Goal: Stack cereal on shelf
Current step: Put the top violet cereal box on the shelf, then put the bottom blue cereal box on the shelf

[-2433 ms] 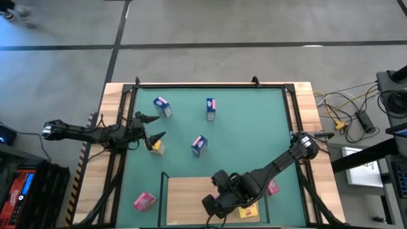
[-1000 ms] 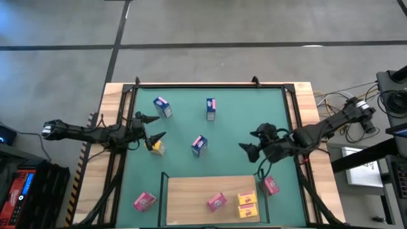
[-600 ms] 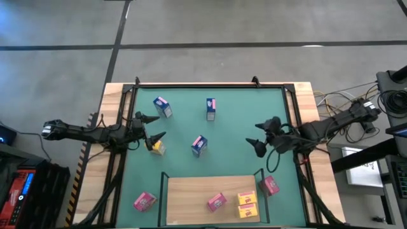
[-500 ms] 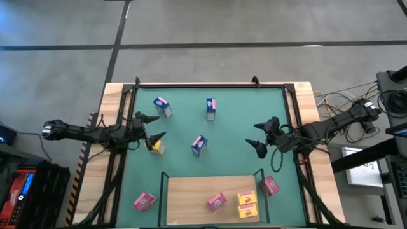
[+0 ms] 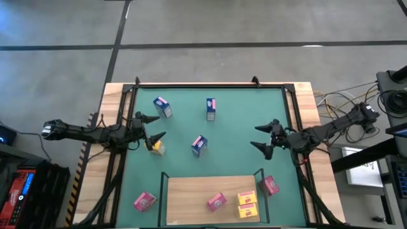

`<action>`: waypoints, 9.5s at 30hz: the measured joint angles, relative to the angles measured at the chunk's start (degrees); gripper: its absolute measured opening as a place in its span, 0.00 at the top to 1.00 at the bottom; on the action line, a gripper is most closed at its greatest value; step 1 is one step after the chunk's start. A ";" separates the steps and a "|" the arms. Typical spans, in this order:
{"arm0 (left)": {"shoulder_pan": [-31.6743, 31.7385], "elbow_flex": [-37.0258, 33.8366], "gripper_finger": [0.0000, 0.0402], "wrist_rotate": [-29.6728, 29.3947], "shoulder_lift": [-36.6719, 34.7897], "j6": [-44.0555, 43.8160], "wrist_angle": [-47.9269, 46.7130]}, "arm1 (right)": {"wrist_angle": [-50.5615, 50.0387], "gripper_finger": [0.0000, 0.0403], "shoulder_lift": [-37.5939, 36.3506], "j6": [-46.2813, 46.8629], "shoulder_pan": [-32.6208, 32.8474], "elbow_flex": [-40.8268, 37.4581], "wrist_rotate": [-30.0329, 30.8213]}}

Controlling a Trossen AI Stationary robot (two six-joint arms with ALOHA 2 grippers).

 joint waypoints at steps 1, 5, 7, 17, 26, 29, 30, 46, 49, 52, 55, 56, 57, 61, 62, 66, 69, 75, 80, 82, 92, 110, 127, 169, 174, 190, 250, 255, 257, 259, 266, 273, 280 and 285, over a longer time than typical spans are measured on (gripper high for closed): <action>0.00 0.02 0.01 0.00 0.00 0.02 0.00 | 0.23 0.01 -1.20 0.00 0.00 -0.83 -0.21; 0.02 0.00 0.01 0.00 0.00 0.02 0.00 | 0.29 0.01 -5.88 0.00 0.00 -3.62 -0.27; 0.00 0.00 0.01 -0.02 0.00 0.02 0.00 | 0.32 0.01 -8.08 0.00 0.00 -4.99 -0.28; 0.01 0.02 0.01 -0.02 0.06 0.02 -0.01 | 0.55 0.01 -13.44 -2.50 0.00 -6.64 -1.23; 0.00 0.01 0.01 -0.02 0.12 0.02 0.00 | 0.50 0.01 -13.05 -1.94 0.00 -6.64 -1.25; 0.02 0.00 0.01 -0.01 0.15 0.01 0.00 | 0.48 0.01 -13.05 -1.94 0.00 -6.64 -1.26; 0.02 0.00 0.01 -0.02 0.15 0.01 0.00 | 0.49 0.01 -13.05 -1.94 0.00 -6.64 -1.26; 0.08 0.00 0.01 -2.01 0.17 -7.12 1.72 | 0.39 0.01 -13.02 -1.93 0.00 -6.66 -1.32; 0.08 0.01 0.01 1.24 0.41 -9.90 2.66 | 0.37 0.01 -13.02 -1.93 0.00 -6.66 -1.32; 0.06 0.00 0.01 8.34 0.88 -11.97 7.39 | 0.37 0.01 -13.02 -1.93 0.00 -6.68 -1.32; 0.00 1.05 0.01 10.43 1.68 -12.18 8.74 | 0.35 0.01 -13.02 -1.93 0.00 -6.68 -1.32; 0.00 2.13 0.01 10.45 2.13 -12.15 8.09 | 0.35 0.01 -13.02 -1.93 0.00 -6.68 -1.32; 0.00 3.53 0.01 10.46 2.77 -12.15 7.41 | 0.36 0.01 -13.02 -1.93 0.00 -6.68 -1.32; -0.03 11.06 0.01 10.47 7.35 -12.26 1.32 | 0.35 0.01 -13.02 -1.93 0.00 -6.71 -1.32; -0.03 13.30 0.01 10.44 9.01 -12.74 -0.98 | 0.35 0.01 -13.02 -1.93 0.00 -6.71 -1.32; -0.17 21.84 0.01 10.40 17.17 -18.56 -8.93 | 0.35 0.01 -13.02 -1.93 0.00 -6.71 -1.32; -0.40 26.70 0.01 10.36 23.85 -22.79 -11.09 | 0.35 0.01 -13.02 -1.93 0.00 -6.71 -1.32; -0.59 37.79 0.01 10.05 35.35 -27.76 -14.13 | 0.35 0.01 -13.02 -1.93 0.00 -6.71 -1.32; -0.62 47.62 0.01 7.92 42.72 -46.80 -29.29 | 0.35 0.01 -13.02 -1.93 0.00 -6.73 -1.32; -0.59 51.08 0.01 8.97 45.84 -61.89 -37.23 | 0.36 0.01 -13.02 -1.93 0.01 -6.73 -1.32; -0.70 60.34 0.01 19.04 59.18 -88.93 -46.08 | 0.39 0.01 -13.02 -1.93 0.00 -6.73 -1.32; -4.50 82.21 0.01 32.99 78.08 -104.27 -55.25 | 0.44 0.01 -13.02 -1.93 0.00 -6.73 -1.32; -12.83 106.77 0.00 34.04 97.78 -114.12 -66.26 | 0.46 0.01 -13.02 -1.93 0.00 -6.73 -1.32; -18.88 127.97 0.00 37.68 115.86 -133.11 -67.44 | 1.05 0.01 -12.96 -1.93 0.01 -6.75 -1.35; -18.82 127.99 0.01 37.83 116.23 -133.08 -67.00 | 1.11 0.01 -12.96 -1.93 0.01 -6.75 -1.35; -19.58 127.89 0.24 42.29 116.25 -122.96 -67.25 | 1.15 0.01 -12.96 -1.93 0.00 -6.75 -1.35; -17.75 133.48 0.01 41.70 114.81 -112.23 -80.06 | 1.16 0.01 -12.96 -1.93 0.01 -6.75 -1.32; -14.90 133.21 0.01 34.79 112.28 -118.83 -86.42 | 1.16 0.01 -12.96 -1.93 0.00 -6.75 -1.32; -13.42 133.16 0.01 32.75 112.25 -120.98 -88.48 | 1.16 0.01 -12.96 -1.93 0.01 -6.75 -1.32; -11.60 133.08 0.01 32.10 112.25 -123.37 -90.91 | 1.16 0.01 -12.96 -1.93 0.01 -6.75 -1.32; -4.69 132.95 0.01 29.72 112.19 -128.98 -95.13 | 1.16 0.01 -12.96 -1.93 0.01 -6.75 -1.32; -0.18 131.43 0.01 28.76 112.50 -133.11 -97.15 | 1.16 0.01 -12.96 -1.93 0.01 -6.75 -1.32; 2.08 127.28 0.01 28.79 112.60 -137.61 -97.22 | 1.16 0.01 -12.96 -1.93 0.00 -6.75 -1.32; 3.37 124.43 0.00 28.65 112.60 -138.11 -95.69 | 1.16 0.01 -12.96 -1.93 0.01 -6.75 -1.32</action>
